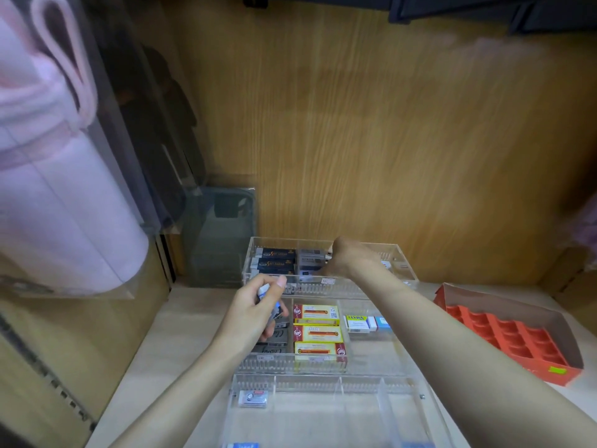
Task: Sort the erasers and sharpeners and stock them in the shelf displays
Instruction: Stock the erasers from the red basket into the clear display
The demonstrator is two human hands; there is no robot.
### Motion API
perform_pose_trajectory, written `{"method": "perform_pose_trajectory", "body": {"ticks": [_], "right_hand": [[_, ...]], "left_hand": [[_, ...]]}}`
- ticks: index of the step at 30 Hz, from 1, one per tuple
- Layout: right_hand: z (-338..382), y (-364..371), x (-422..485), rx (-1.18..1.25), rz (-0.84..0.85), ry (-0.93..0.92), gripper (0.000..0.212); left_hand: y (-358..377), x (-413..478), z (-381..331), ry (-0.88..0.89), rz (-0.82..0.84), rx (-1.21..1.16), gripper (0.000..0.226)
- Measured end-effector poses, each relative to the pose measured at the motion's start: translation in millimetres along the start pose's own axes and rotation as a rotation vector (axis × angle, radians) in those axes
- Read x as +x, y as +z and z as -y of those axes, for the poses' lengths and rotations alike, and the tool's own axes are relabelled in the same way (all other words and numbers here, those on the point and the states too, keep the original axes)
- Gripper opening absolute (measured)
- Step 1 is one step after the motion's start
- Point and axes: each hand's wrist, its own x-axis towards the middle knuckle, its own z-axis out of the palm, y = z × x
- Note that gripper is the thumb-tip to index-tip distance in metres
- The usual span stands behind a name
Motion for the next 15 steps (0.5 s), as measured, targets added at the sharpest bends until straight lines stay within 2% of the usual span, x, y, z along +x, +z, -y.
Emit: {"method": "perform_pose_trajectory", "body": {"ticks": [3,6,10,15], "right_hand": [[2,2,5,0.010,0.058,0.004,0.041],[-5,1,8,0.098,0.045,-0.029,0.035],[-42,-20,8,0.298,-0.224,-0.062,0.018],[-59,-2,13,0.078,-0.228,-0.080,0.035]], "left_hand": [[0,0,-1,-0.003,-0.003,-0.016,0.020],[-1,0,0,0.002,0.001,-0.025,0.022],[4,1,3,0.002,0.023,-0.009,0.022],[14,4,5,0.006,0.020,-0.008,0.020]]}}
